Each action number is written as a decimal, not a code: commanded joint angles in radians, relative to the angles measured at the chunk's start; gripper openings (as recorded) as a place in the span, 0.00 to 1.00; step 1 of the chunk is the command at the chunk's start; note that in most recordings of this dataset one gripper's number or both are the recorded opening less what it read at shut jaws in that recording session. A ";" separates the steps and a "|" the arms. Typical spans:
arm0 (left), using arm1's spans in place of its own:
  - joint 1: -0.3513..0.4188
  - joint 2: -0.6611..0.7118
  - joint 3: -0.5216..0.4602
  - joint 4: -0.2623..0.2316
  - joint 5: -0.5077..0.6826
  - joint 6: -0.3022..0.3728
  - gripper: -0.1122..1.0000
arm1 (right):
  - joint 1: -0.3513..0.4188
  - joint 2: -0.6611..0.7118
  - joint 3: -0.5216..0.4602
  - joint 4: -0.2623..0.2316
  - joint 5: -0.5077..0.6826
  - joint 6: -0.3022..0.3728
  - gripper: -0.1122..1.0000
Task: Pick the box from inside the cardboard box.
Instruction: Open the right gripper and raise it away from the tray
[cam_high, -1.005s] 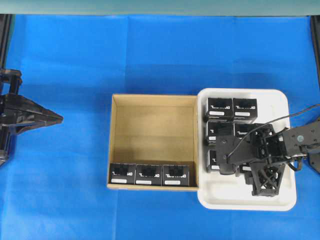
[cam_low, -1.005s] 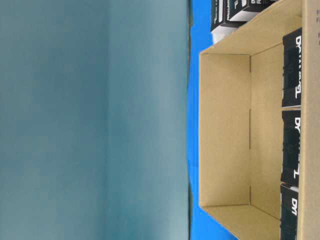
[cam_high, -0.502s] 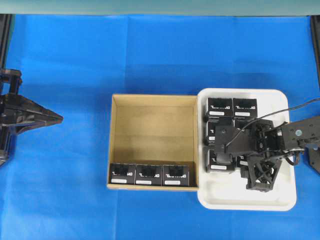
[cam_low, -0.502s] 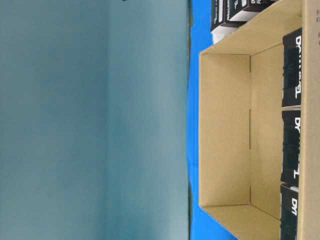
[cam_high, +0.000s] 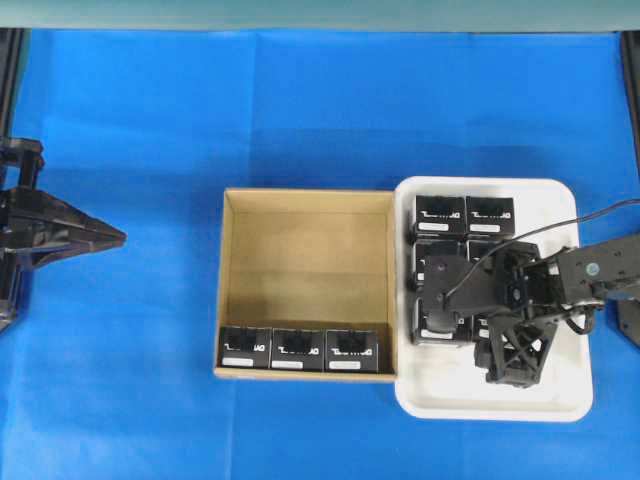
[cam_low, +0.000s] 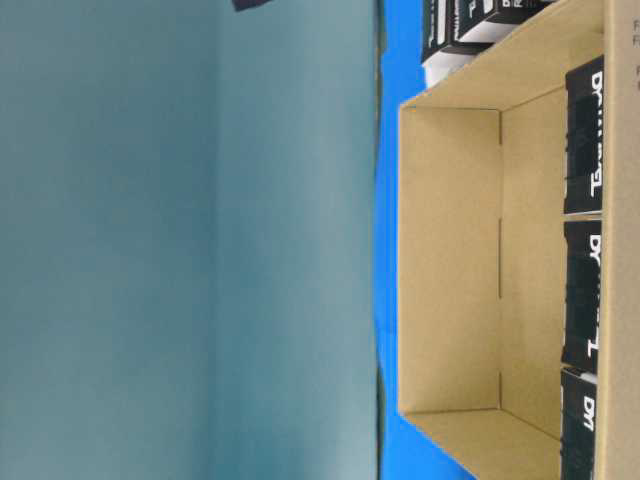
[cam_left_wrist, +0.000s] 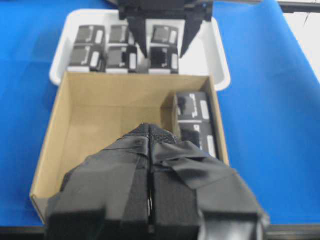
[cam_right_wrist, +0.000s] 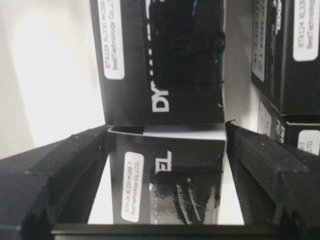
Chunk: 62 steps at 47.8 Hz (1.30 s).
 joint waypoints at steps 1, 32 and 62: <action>0.000 0.006 -0.018 0.002 -0.005 0.000 0.04 | 0.002 -0.008 -0.018 -0.002 0.009 0.003 0.92; -0.003 0.000 -0.021 0.002 -0.005 0.000 0.04 | -0.006 -0.359 -0.098 -0.002 0.100 0.006 0.92; -0.003 0.000 -0.020 0.000 -0.005 0.002 0.04 | -0.014 -0.480 -0.046 -0.002 -0.067 0.006 0.92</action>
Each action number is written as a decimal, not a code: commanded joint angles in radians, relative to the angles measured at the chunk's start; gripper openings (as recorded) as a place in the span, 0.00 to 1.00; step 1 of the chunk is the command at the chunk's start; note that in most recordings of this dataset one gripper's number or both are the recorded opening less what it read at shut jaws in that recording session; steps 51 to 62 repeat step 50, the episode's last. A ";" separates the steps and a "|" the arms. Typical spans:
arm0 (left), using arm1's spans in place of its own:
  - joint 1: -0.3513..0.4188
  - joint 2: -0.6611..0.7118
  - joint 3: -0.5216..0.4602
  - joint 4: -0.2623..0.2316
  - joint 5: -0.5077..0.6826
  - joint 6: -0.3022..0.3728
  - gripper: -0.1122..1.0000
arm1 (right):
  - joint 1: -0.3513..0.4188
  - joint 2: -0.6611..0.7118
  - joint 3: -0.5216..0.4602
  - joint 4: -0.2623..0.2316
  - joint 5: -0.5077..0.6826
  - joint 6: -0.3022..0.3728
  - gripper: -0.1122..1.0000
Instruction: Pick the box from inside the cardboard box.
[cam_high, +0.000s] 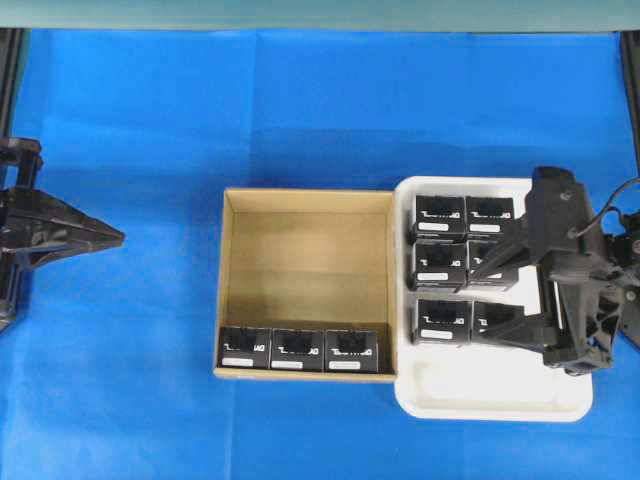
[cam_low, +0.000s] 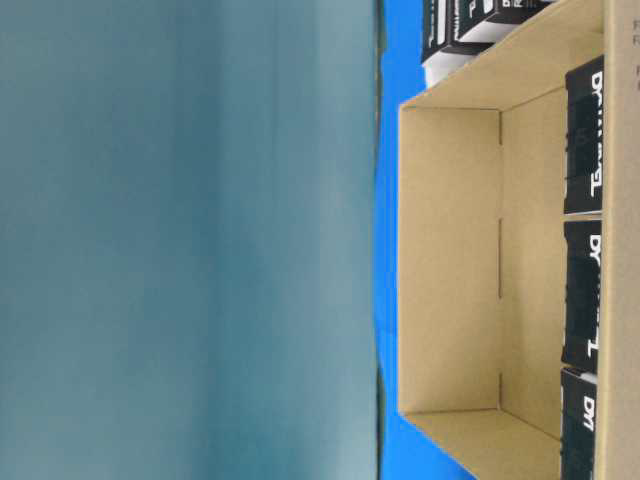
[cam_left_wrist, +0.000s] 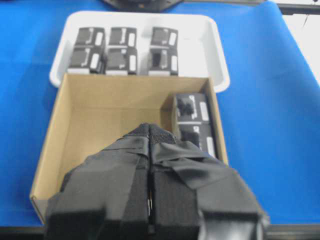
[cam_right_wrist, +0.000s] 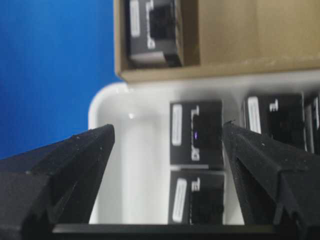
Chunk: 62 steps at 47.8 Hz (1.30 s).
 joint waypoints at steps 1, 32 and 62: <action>-0.002 0.003 -0.020 0.003 -0.006 0.002 0.04 | -0.006 -0.020 -0.003 -0.002 -0.038 -0.002 0.92; -0.002 0.003 -0.021 0.002 0.005 0.002 0.04 | -0.095 -0.187 0.043 -0.002 -0.265 -0.003 0.92; -0.002 0.003 -0.021 0.002 0.005 0.003 0.04 | -0.095 -0.218 0.052 -0.002 -0.270 -0.002 0.92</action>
